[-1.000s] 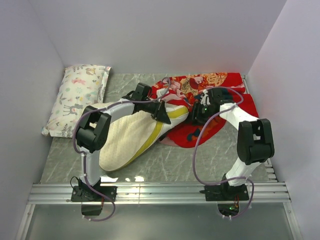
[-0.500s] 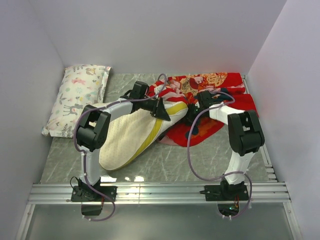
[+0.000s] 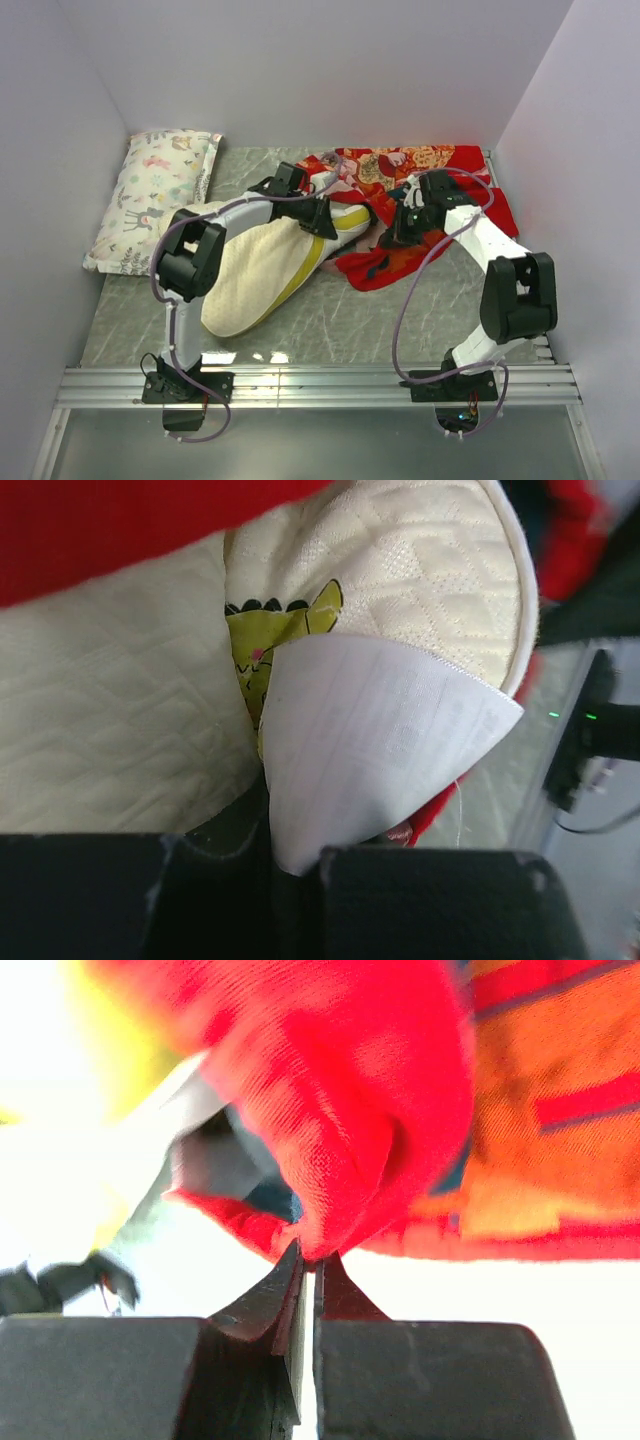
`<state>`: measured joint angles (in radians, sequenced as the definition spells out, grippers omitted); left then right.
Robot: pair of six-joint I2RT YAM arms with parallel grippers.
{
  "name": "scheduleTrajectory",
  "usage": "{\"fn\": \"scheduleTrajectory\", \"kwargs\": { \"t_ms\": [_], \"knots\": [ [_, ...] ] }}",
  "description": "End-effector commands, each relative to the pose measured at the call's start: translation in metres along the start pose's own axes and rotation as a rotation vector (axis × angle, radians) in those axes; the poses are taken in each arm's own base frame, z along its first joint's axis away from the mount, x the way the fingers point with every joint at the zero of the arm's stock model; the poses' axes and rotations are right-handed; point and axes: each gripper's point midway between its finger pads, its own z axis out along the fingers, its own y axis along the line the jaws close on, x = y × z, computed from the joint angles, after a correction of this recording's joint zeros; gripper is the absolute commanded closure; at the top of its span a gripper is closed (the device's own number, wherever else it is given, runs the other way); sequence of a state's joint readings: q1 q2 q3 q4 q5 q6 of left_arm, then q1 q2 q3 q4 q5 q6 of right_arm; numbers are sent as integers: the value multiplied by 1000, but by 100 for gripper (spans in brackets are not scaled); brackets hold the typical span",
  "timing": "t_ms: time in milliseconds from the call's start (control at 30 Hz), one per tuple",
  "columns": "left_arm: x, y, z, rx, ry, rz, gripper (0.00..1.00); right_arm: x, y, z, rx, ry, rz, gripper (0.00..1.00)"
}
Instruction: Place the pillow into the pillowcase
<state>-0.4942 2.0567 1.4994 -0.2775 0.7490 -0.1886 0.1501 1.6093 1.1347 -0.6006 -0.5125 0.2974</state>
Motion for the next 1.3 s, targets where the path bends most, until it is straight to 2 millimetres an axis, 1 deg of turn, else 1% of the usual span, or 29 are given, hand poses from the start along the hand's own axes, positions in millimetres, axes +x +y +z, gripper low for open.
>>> {"fn": "scheduleTrajectory", "kwargs": {
  "t_ms": [0, 67, 100, 200, 233, 267, 300, 333, 367, 433, 467, 500, 533, 567, 600, 633, 667, 700, 733, 800, 833, 900, 967, 1033, 1067, 1100, 1167, 1200, 1267],
  "knots": [
    [26, 47, 11, -227, 93, 9, 100, 12, 29, -32, -106, 52, -141, 100],
    [37, 46, 20, -228, 123, 7, 100, 14, 39, -38, -145, 74, -160, 100],
    [40, 45, 23, -219, 130, 9, 100, 9, 50, -41, -189, 75, -167, 100],
    [54, 25, 32, -135, 161, 45, 100, -4, 65, -43, -220, 52, -185, 100],
    [52, 8, 32, -127, 156, 98, 100, -8, 72, -44, -239, 41, -190, 100],
    [64, 5, 32, -136, 168, 128, 100, -14, 79, -43, -260, 32, -189, 100],
    [61, -7, 26, -138, 155, 182, 100, -21, 90, -48, -289, 17, -200, 100],
    [66, -17, 28, -129, 156, 202, 100, -21, 103, -52, -347, 27, -211, 100],
    [77, -19, 28, -125, 168, 190, 100, -17, 120, -54, -399, 47, -226, 100],
    [67, -34, 21, -103, 106, 154, 100, -6, 143, -62, -482, 73, -260, 100],
    [74, -36, 17, -87, 99, 112, 98, 3, 158, -70, -541, 82, -290, 100],
    [64, -45, 14, -49, 45, 78, 93, 22, 164, -66, -558, 124, -306, 100],
    [49, -56, -3, -27, -16, 76, 84, 31, 166, -67, -572, 140, -313, 100],
    [54, -57, -11, -30, -31, 52, 65, 36, 166, -70, -583, 129, -318, 100],
    [50, -61, -20, -30, -57, 39, 54, 48, 155, -61, -568, 158, -286, 100],
    [39, -70, -38, -28, -100, 54, 47, 52, 149, -57, -552, 162, -278, 100],
    [41, -73, -46, -24, -98, 56, 43, 59, 141, -53, -533, 182, -283, 100],
    [37, -82, -59, -11, -109, 96, 42, 66, 133, -49, -514, 202, -283, 100],
    [46, -77, -70, -31, -69, 65, 39, 72, 130, -48, -511, 218, -289, 100],
    [46, -77, -89, -56, -66, 102, 37, 87, 125, -47, -516, 269, -327, 100],
    [47, -69, -98, -81, -65, 88, 37, 93, 126, -47, -523, 290, -345, 100],
    [61, -56, -104, -139, -37, 79, 37, 101, 129, -45, -540, 312, -378, 100],
    [70, -44, -101, -163, -36, 58, 42, 111, 142, -43, -582, 338, -426, 100],
    [77, -48, -89, -101, -22, -14, 44, 110, 156, -44, -589, 336, -481, 100],
    [72, -50, -83, -70, -43, -20, 45, 115, 159, -43, -595, 358, -514, 100],
    [71, -51, -75, -36, -46, -87, 45, 112, 166, -47, -605, 349, -537, 100],
    [62, -69, -71, 91, -69, -107, 44, 112, 165, -49, -596, 353, -551, 100],
    [38, -81, -72, 154, -154, -87, 44, 113, 164, -51, -594, 353, -559, 100],
    [29, -105, -74, 277, -181, -133, 48, 116, 163, -54, -590, 352, -570, 100]
  ]
}}
